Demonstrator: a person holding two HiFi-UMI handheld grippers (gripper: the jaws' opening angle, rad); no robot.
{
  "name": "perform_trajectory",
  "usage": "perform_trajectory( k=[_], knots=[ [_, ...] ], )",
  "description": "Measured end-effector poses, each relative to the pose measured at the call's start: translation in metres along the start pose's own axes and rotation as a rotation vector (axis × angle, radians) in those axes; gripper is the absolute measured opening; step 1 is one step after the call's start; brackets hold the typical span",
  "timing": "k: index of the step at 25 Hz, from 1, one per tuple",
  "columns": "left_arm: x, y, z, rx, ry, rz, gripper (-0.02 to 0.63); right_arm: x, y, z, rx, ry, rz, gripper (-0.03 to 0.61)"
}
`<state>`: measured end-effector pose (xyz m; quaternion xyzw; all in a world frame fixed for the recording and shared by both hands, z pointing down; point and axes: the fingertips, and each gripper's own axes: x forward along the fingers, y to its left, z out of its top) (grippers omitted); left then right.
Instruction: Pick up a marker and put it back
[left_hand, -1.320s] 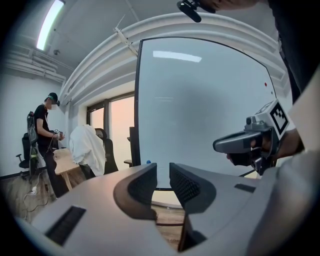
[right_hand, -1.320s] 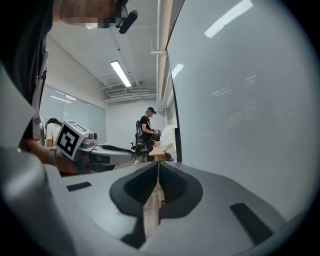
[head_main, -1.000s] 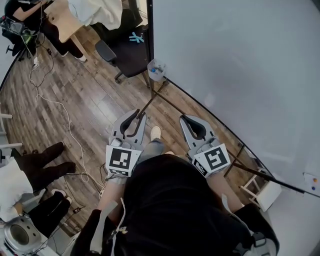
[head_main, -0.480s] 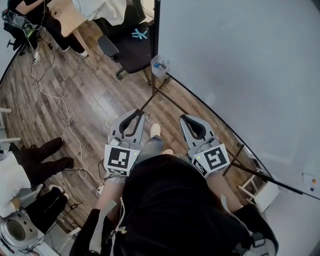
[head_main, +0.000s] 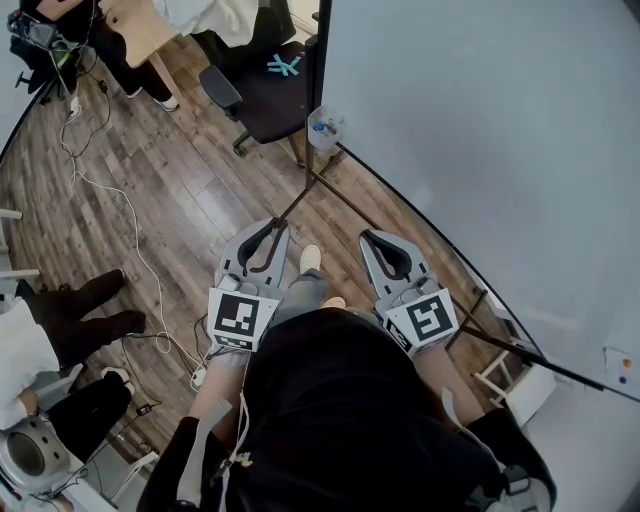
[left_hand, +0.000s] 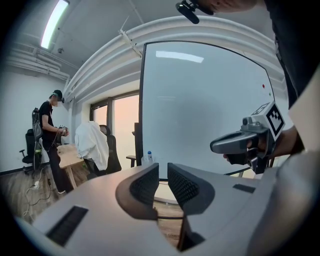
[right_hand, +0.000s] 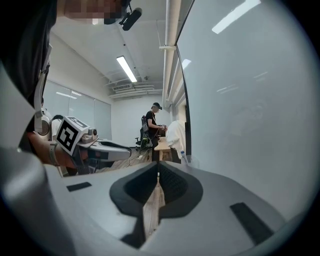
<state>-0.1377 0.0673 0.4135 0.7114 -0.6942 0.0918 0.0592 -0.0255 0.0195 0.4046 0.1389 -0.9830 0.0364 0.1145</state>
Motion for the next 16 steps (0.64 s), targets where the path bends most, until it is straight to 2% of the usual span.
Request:
perform_trajectory(
  k=[16],
  knots=[
    [0.0012, -0.0035, 0.0028, 0.017, 0.001, -0.023, 0.061, -0.0071, -0.0020, 0.0010, 0.009, -0.010, -0.035, 0.023]
  ],
)
